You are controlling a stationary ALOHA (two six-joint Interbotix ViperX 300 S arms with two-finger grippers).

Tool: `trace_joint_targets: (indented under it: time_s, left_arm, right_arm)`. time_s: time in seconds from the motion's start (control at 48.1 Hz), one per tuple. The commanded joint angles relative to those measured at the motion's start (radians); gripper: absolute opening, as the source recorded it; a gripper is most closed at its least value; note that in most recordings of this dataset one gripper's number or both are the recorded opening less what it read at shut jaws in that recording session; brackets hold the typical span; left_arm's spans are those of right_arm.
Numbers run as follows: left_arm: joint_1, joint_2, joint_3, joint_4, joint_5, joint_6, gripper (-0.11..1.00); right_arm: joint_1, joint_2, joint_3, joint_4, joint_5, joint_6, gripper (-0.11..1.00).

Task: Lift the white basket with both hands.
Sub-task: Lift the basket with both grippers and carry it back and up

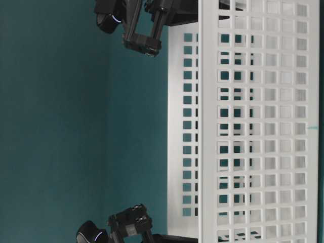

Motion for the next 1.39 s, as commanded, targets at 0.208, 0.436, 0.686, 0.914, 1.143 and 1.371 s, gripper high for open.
trace_joint_targets:
  time_s: [0.208, 0.436, 0.686, 0.914, 1.143, 1.371]
  left_arm:
    - [-0.006, -0.037, -0.055, 0.003, 0.035, 0.003, 0.03]
    - [-0.008, -0.084, -0.143, 0.005, 0.143, 0.005, 0.03]
    - [-0.005, -0.115, -0.267, 0.005, 0.245, 0.011, 0.03]
    - [-0.002, -0.141, -0.371, 0.003, 0.296, 0.018, 0.03]
    - [-0.003, -0.161, -0.463, 0.005, 0.365, 0.020, 0.02]
    - [-0.003, -0.170, -0.568, 0.005, 0.469, 0.020, 0.02]
  right_arm:
    - [-0.005, -0.018, -0.077, -0.002, 0.118, -0.005, 0.19]
    - [-0.008, -0.063, -0.133, 0.003, 0.212, -0.006, 0.19]
    - [-0.009, -0.135, -0.216, 0.003, 0.310, -0.003, 0.19]
    - [-0.009, -0.186, -0.282, 0.021, 0.380, -0.002, 0.19]
    - [-0.011, -0.224, -0.351, 0.048, 0.399, -0.002, 0.19]
    - [-0.015, -0.258, -0.423, 0.075, 0.472, -0.005, 0.19]
